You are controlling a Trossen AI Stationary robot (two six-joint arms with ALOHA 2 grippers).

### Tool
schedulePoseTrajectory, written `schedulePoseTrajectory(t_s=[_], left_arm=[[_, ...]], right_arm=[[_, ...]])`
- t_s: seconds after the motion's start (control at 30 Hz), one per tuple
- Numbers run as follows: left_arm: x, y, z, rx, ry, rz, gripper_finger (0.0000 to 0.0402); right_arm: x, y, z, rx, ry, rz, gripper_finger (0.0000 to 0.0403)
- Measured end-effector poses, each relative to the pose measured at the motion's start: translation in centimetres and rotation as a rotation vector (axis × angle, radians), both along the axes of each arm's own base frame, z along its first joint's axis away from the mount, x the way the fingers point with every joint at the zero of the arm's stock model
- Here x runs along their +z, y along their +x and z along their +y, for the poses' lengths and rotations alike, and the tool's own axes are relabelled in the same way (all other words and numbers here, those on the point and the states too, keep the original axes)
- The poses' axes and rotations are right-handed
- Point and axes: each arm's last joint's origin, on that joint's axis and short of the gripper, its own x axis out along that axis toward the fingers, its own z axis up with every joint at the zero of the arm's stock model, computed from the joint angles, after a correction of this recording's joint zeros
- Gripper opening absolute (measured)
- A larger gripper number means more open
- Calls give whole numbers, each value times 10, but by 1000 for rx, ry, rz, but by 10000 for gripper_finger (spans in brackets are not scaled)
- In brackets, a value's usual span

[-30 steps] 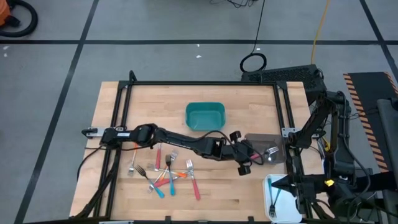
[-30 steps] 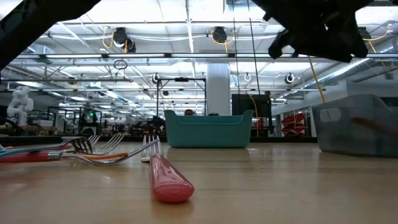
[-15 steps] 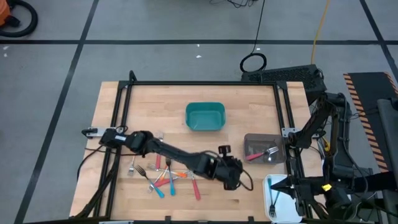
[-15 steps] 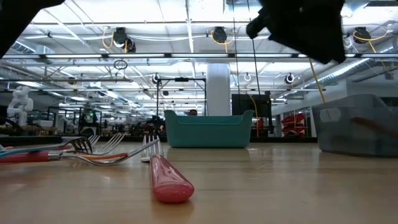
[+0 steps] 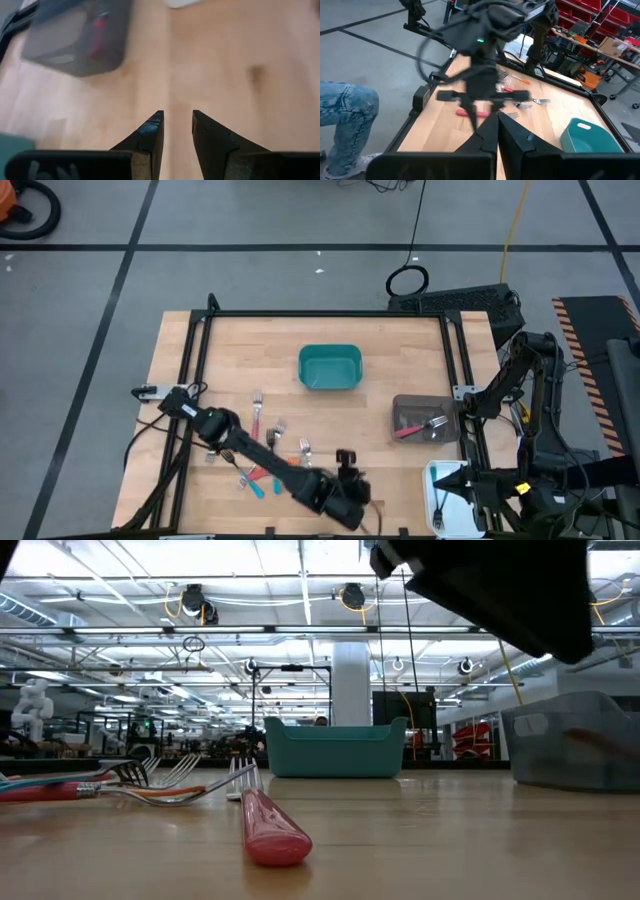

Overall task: Sort silverware by color (type)
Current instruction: Put the pink fork into the black bin

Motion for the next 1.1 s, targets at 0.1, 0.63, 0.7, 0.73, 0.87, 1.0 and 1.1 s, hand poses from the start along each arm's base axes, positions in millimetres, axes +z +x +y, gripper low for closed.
schedulePoseTrajectory(t_s=[0.1,0.63,0.7,0.73,0.87,1.0,1.1], left_arm=[[-15,-8,-11,-37,27,15,102],[-17,-46,-20,170,203,-17,101],[-27,-56,-28,171,195,-11,101],[-33,-60,-33,162,188,-16,101],[-36,-62,-53,96,122,-107,101],[-9,-62,-72,-53,77,-190,101],[13,-71,-73,-80,114,-195,101]], right_arm=[[0,0,0,0,-5,-2,4],[0,5,-2,-14,-45,-4,4],[0,5,-2,-11,-55,-4,4],[0,5,-2,-8,-64,-5,4],[1,7,-4,-34,-95,-34,4],[1,11,-5,-60,-110,-47,4],[1,15,-7,-77,-116,-46,4]])
